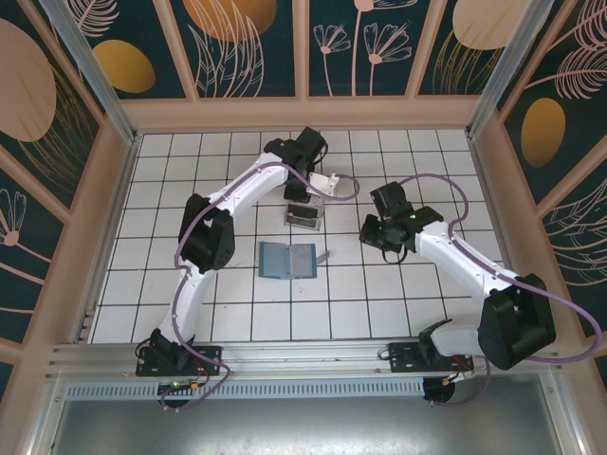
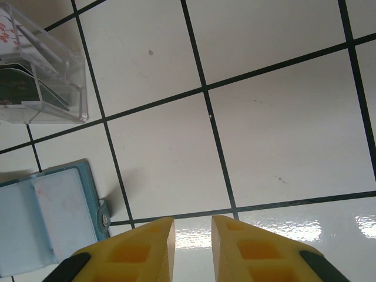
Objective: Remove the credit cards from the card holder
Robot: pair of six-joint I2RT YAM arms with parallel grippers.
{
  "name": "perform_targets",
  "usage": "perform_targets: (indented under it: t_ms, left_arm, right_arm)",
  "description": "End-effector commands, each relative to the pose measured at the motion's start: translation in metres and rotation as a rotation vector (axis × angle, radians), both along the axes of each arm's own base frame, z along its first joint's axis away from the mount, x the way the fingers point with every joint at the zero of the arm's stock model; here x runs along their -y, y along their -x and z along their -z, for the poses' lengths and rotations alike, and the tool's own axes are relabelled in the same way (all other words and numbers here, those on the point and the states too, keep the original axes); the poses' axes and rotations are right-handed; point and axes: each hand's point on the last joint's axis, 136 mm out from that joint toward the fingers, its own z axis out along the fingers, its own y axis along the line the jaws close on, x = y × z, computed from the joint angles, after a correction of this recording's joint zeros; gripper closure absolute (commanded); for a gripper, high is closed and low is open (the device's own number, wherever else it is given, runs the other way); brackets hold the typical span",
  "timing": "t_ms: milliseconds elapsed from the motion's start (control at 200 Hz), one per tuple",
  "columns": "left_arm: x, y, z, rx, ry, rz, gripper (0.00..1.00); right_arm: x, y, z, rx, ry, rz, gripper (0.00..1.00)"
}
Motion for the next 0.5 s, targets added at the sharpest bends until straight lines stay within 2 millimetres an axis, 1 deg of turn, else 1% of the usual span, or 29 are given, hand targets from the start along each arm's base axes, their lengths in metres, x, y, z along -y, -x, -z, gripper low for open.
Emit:
perform_targets:
  t_ms: [0,65,80,160,290,300,410,495]
  left_arm:
    - [0.009,-0.006,-0.010,0.038,0.050,-0.036,0.68]
    - [0.011,-0.006,-0.021,0.054,0.090,-0.066,0.67]
    - [0.014,-0.010,-0.027,0.077,0.114,-0.072,0.66]
    - [0.016,-0.008,-0.040,0.089,0.168,-0.119,0.66]
    - [0.015,-0.008,-0.064,0.125,0.293,-0.263,0.68]
    - [0.013,-0.009,-0.063,0.127,0.298,-0.275,0.67]
    - [0.004,-0.014,-0.086,0.194,0.412,-0.448,0.66]
    - [-0.009,-0.020,-0.102,0.239,0.474,-0.593,0.66]
  right_arm:
    - [0.000,-0.003,-0.001,0.009,-0.016,0.006,0.76]
    - [-0.003,-0.004,-0.001,0.012,-0.028,-0.002,0.76]
    - [-0.004,-0.004,-0.002,0.012,-0.032,-0.006,0.76]
    - [-0.011,-0.005,-0.001,0.010,-0.050,-0.027,0.75]
    - [-0.019,-0.006,0.001,0.005,-0.059,-0.049,0.75]
    - [-0.019,-0.007,0.001,0.005,-0.059,-0.050,0.75]
    - [-0.027,-0.007,0.004,-0.006,-0.062,-0.069,0.75]
    - [-0.034,-0.008,0.005,-0.010,-0.062,-0.089,0.75]
